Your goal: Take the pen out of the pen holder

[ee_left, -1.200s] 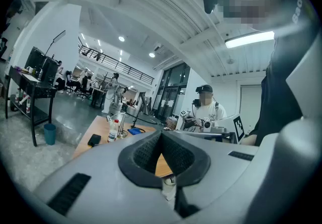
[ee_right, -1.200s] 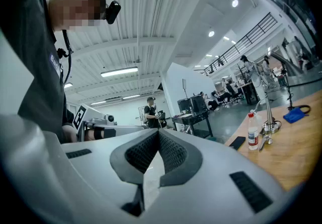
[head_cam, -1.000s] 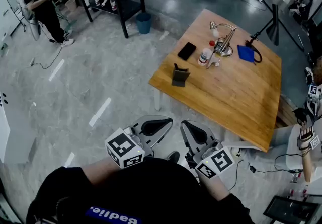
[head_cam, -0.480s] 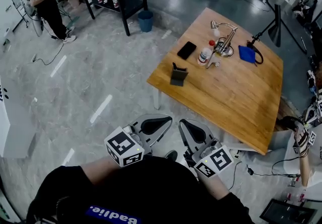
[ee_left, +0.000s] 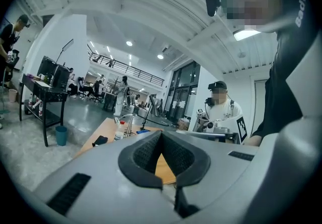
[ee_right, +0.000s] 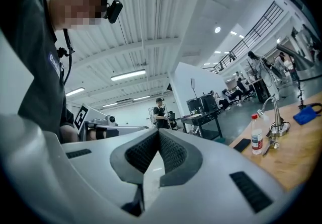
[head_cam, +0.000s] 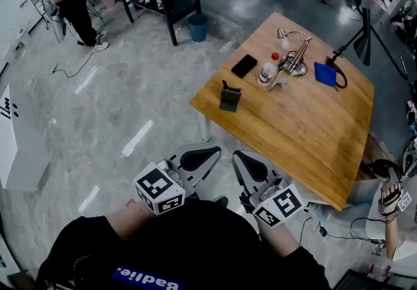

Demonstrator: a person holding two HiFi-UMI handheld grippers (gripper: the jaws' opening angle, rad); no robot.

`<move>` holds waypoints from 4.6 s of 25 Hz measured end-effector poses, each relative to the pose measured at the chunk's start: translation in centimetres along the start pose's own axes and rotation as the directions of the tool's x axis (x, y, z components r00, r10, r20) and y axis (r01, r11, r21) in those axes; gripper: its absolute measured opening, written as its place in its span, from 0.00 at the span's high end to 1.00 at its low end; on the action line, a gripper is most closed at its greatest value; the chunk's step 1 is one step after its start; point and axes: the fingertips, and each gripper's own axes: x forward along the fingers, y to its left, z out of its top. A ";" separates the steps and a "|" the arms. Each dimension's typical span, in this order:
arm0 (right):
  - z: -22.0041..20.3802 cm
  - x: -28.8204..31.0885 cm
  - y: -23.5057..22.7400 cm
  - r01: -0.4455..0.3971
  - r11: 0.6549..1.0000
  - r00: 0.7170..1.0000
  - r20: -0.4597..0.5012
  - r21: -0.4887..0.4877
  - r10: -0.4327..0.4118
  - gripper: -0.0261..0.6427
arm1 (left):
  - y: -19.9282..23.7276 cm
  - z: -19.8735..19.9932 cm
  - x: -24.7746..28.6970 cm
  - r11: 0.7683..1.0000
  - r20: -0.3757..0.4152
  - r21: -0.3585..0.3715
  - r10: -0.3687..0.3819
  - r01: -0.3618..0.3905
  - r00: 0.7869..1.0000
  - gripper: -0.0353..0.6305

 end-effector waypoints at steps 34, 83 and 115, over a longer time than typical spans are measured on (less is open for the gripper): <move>1.5 15.1 -15.5 0.142 0.988 0.983 -0.112 -0.064 -0.148 0.96 | 18.1 3.7 7.1 0.987 -0.074 0.034 -0.153 0.156 0.985 0.95; -9.2 20.6 -26.8 -0.103 0.994 0.786 -0.614 -0.025 0.066 0.80 | 20.2 3.4 9.5 0.998 -0.062 0.008 0.055 -0.055 0.997 0.95; -18.9 23.1 -29.5 -0.273 0.962 0.441 -0.892 -0.031 0.096 0.79 | 22.6 1.5 7.1 0.989 -0.087 -0.061 0.128 -0.134 0.988 0.95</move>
